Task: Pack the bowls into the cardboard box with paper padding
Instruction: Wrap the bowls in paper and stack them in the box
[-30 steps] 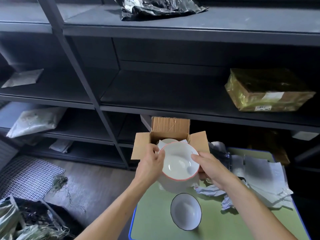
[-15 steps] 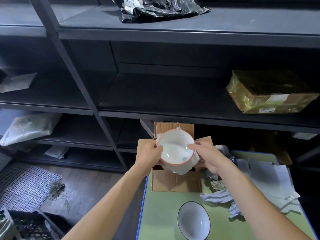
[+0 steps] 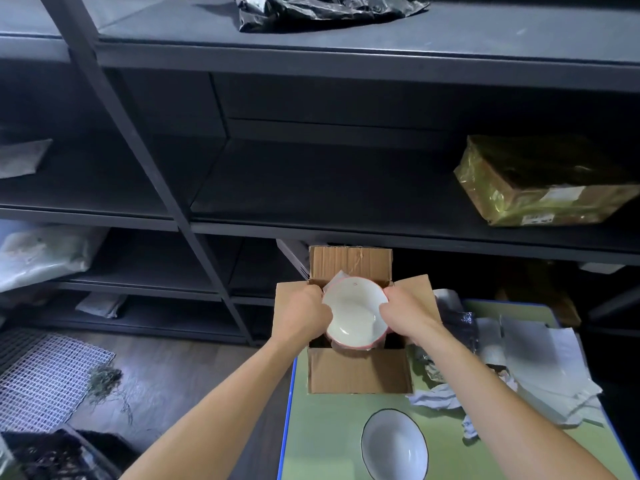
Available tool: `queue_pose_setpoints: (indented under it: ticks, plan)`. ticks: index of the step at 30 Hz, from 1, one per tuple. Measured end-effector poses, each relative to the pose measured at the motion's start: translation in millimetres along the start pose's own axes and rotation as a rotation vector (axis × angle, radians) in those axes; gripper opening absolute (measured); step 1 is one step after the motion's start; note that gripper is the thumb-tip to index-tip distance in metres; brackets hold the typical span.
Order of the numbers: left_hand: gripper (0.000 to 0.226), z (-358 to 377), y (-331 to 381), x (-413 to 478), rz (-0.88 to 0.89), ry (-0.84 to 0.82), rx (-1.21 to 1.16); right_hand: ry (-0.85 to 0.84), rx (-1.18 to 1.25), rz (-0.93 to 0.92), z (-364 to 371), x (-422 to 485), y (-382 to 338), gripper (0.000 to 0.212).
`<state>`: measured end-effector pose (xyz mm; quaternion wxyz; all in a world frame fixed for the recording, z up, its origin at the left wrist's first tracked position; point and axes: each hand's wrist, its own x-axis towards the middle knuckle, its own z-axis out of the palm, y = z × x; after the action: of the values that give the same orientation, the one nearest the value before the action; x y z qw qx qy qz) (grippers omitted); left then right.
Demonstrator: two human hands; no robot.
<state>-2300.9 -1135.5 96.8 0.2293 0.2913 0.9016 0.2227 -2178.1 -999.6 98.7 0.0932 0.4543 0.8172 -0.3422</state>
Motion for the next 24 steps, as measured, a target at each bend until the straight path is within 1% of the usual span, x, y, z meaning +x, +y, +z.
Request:
queue_pose_setpoints:
  ticks: [2,8,11,14,19,24]
  plan:
    - [0.016,2.3,0.0,-1.1,0.032,0.009,0.078,-0.011,-0.097,-0.008,5.0,5.2,-2.7,0.024]
    - [0.01,5.4,1.4,0.8,0.061,0.033,0.2,0.119,-0.217,-0.056,25.3,8.5,-1.2,0.021]
    - [0.015,2.0,6.4,3.2,0.115,0.0,0.305,0.183,-0.328,-0.085,31.7,9.3,-2.3,0.038]
    - [0.021,0.4,11.5,3.1,0.14,-0.033,0.372,0.224,-0.386,-0.116,35.0,11.2,0.8,0.056]
    - [0.021,-2.2,18.9,7.7,0.13,-0.103,0.414,0.194,-0.449,-0.117,34.9,9.3,2.7,0.063]
    - [0.022,0.4,19.1,5.9,0.142,-0.088,0.438,0.201,-0.507,-0.145,37.9,7.8,1.6,0.069]
